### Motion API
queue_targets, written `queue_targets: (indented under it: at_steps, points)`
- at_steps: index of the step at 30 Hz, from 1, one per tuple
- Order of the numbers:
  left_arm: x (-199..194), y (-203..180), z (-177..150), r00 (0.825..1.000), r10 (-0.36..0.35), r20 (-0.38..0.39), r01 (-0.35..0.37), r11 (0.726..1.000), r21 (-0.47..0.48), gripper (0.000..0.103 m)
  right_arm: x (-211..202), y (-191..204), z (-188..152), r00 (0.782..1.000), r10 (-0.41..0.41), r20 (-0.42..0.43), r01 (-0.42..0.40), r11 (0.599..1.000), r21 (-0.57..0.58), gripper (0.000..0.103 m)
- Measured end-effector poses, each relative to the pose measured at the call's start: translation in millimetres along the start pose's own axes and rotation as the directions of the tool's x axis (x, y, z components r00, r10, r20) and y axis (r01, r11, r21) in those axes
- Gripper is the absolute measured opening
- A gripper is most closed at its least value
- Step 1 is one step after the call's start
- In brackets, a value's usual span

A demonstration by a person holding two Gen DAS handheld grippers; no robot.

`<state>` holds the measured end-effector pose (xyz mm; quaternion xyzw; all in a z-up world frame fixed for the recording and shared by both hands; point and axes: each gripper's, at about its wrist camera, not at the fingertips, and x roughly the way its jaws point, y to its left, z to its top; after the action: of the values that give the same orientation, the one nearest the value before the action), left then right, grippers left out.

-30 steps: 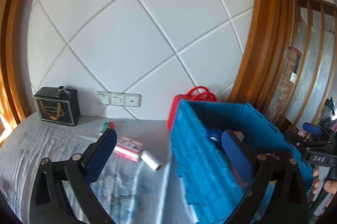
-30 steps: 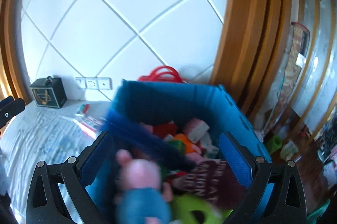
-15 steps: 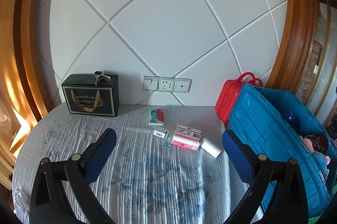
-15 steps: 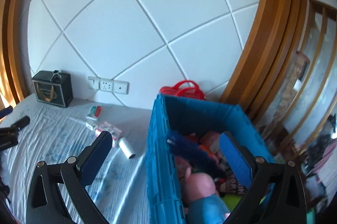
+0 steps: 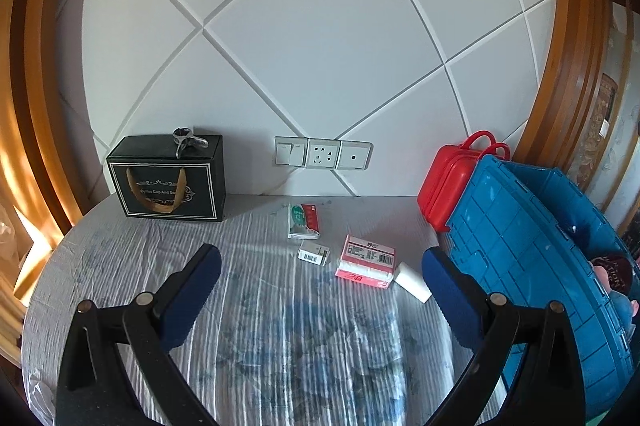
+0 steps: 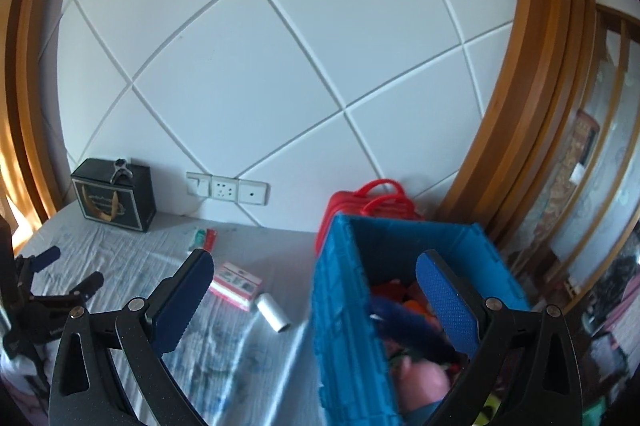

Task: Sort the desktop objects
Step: 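Move both tools back toward the remaining items on the bed, then grasp the white medicine box with the left tool while the right tool grasps the white cylinder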

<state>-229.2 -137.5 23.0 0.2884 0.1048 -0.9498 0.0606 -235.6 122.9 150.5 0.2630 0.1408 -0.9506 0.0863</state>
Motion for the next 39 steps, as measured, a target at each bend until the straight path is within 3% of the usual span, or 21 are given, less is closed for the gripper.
queue_targets:
  at_steps: [8,17,22,28,34,36,39]
  points:
    - [77.1,20.8,-5.9,0.994,0.075,-0.082,-0.072,0.997,0.035,0.102,99.2,25.3,-26.5,0.986,0.132,-0.101,-0.122,0.988,0.093,0.103]
    - [212.3,48.4,-41.0,0.960,0.137,-0.244,-0.129,0.991,0.046,0.102,241.8,68.0,-73.6,0.951,0.236,-0.199,-0.207,0.966,0.157,0.103]
    - [288.5,50.2,-61.0,0.941,0.164,-0.296,-0.147,0.986,0.080,0.102,314.8,81.6,-116.1,0.933,0.256,-0.252,-0.206,0.956,0.210,0.103]
    - [362.2,29.6,-77.5,0.943,0.159,-0.292,-0.115,0.980,0.163,0.102,377.0,77.6,-179.8,0.924,0.230,-0.307,-0.145,0.950,0.275,0.103]
    - [407.4,4.7,-86.9,0.953,0.119,-0.280,-0.053,0.971,0.232,0.102,402.9,69.0,-223.5,0.923,0.217,-0.317,-0.108,0.938,0.328,0.103]
    - [420.9,-1.7,-88.4,0.948,0.146,-0.283,-0.070,0.962,0.263,0.102,408.2,65.0,-230.8,0.925,0.192,-0.328,-0.081,0.943,0.324,0.103]
    - [438.1,0.5,-87.7,0.941,0.127,-0.315,-0.053,0.971,0.231,0.102,417.7,58.5,-240.0,0.917,0.187,-0.353,-0.067,0.943,0.327,0.103]
